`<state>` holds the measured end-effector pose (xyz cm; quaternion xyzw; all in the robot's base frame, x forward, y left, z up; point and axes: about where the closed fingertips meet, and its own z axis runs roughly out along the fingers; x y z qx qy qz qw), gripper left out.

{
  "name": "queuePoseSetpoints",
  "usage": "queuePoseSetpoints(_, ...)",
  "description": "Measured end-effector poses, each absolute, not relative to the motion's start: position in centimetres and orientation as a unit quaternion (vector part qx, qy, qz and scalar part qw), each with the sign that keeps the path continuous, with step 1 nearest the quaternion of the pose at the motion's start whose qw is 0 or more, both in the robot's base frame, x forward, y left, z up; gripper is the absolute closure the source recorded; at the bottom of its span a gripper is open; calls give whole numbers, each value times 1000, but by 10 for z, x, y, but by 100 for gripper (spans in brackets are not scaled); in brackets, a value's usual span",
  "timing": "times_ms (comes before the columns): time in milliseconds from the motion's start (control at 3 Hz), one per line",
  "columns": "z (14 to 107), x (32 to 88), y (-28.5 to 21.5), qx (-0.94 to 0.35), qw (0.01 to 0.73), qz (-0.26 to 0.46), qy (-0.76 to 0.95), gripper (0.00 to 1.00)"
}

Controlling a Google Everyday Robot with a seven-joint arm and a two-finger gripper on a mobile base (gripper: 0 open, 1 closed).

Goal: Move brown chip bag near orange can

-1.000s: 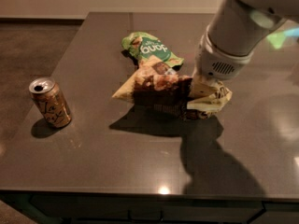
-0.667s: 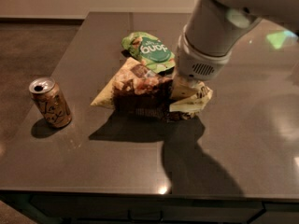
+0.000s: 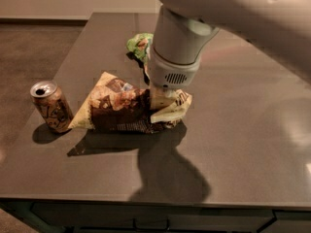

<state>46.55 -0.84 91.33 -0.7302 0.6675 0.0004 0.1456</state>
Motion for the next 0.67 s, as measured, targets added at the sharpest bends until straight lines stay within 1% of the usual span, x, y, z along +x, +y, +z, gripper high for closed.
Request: queuePoseSetpoints(667, 909, 462, 6, -741, 139, 7, 657, 22)
